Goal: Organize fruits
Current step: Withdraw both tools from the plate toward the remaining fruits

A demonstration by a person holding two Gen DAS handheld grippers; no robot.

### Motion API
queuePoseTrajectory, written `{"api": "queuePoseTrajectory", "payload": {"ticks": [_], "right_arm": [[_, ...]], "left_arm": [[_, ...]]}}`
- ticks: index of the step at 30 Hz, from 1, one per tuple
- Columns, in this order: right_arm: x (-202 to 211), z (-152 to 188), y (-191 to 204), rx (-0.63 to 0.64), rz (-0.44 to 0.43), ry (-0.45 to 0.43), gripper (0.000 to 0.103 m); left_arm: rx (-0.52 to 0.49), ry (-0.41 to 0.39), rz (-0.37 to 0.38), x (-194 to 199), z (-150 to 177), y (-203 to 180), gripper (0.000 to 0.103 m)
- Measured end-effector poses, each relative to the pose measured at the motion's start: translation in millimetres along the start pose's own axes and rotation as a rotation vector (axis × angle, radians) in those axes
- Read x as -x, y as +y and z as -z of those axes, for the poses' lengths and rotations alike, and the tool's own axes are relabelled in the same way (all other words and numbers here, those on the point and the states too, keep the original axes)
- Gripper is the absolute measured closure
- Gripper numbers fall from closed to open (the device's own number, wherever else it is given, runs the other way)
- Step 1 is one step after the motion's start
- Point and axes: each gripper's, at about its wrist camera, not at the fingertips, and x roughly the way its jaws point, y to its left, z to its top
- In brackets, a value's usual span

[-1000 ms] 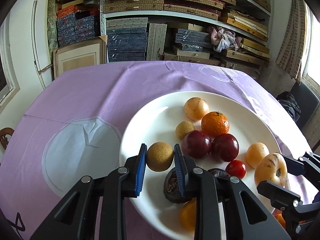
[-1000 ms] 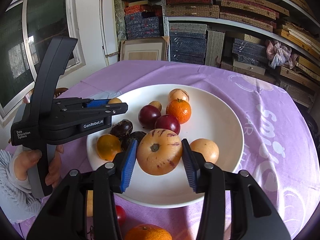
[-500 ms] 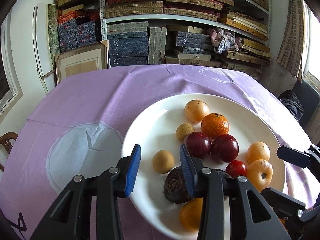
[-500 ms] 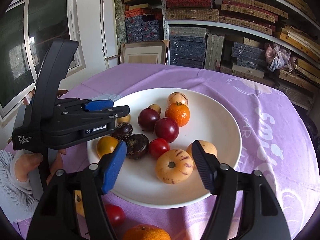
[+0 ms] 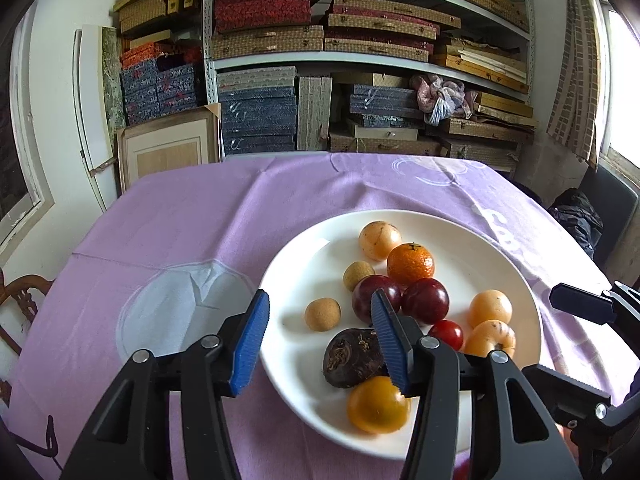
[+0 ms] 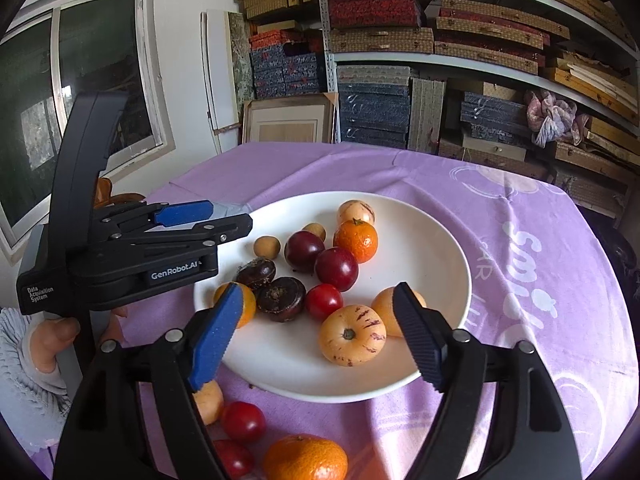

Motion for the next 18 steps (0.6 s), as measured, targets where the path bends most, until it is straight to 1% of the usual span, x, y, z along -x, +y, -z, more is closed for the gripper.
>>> {"api": "queuePoseTrajectory", "payload": {"ticks": [4, 9, 10, 12, 13, 16, 18], "right_arm": [[27.0, 4.0, 0.8, -0.015, -0.007, -0.022, 0.021], [55.2, 19.7, -1.5, -0.019, 0.013, -0.026, 0.018], [61.5, 25.1, -2.8, -0.024, 0.018, -0.024, 0.016], [71.4, 35.1, -5.8, -0.033, 0.027, -0.023, 0.015], [77.4, 41.9, -7.7, -0.039, 0.031, -0.023, 0.014], [90.5, 62.8, -12.5, -0.059, 0.043, -0.020, 0.009], [97.1, 76.1, -18.2, -0.085, 0.042, -0.018, 0.008]], "left_arm": [[-0.022, -0.020, -0.025, 27.6, 5.3, -1.8, 0.045], [-0.043, -0.021, -0.046, 57.3, 23.8, -7.4, 0.043], [-0.047, -0.020, -0.048, 61.4, 27.8, -8.0, 0.042], [-0.062, -0.013, -0.057, 72.1, 39.8, -10.9, 0.032], [-0.067, -0.009, -0.059, 77.3, 46.5, -12.1, 0.031], [-0.072, 0.017, -0.045, 86.8, 64.7, -14.1, 0.031], [-0.055, 0.049, -0.007, 90.0, 79.8, -15.4, 0.031]]}}
